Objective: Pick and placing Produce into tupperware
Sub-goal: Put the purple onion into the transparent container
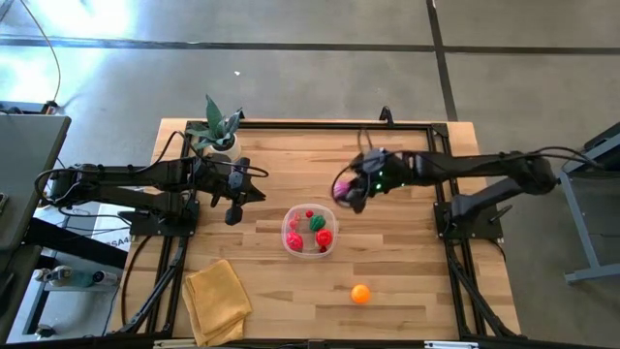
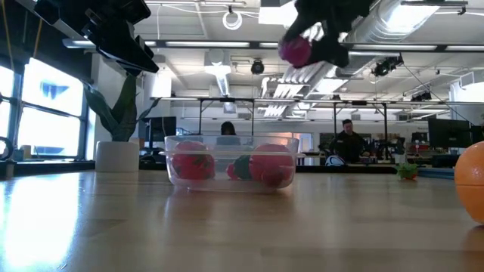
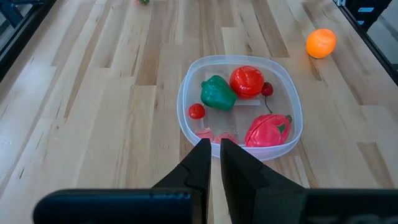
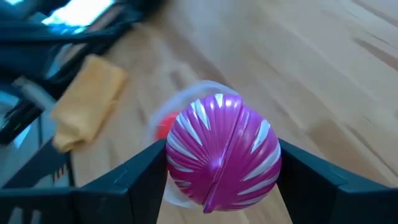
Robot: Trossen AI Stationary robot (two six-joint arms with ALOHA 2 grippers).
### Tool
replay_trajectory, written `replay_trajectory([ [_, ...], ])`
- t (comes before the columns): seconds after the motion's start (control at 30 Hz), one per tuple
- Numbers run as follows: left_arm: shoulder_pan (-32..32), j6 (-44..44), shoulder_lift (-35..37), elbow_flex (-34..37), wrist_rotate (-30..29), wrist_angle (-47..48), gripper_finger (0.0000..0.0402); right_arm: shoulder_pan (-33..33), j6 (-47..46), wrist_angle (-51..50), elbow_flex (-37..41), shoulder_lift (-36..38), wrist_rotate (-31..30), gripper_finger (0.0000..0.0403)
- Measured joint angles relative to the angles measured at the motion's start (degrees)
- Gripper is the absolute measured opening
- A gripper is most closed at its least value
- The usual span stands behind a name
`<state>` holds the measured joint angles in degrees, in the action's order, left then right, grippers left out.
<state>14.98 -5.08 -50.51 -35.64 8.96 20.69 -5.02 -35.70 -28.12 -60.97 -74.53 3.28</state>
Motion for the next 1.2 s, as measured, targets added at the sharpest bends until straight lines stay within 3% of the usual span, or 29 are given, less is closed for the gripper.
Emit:
replay_trajectory([
  [0.33, 0.0, 0.0, -0.01, -0.01, -0.01, 0.0, 0.0026, 6.52, 11.99, 3.95, -9.88, -15.45, -1.5, 0.0247],
  [0.73, 0.02, 0.0, -0.01, 0.0, 0.01, 0.0, 0.0026, 8.61, 24.4, -5.06, -27.2, -37.35, -3.26, 0.0248],
  [1.2, 0.0, 0.02, 0.01, -0.02, -0.01, 0.0, 0.0026, 9.84, 25.69, -6.56, -29.83, -44.41, -6.1, 0.0248],
])
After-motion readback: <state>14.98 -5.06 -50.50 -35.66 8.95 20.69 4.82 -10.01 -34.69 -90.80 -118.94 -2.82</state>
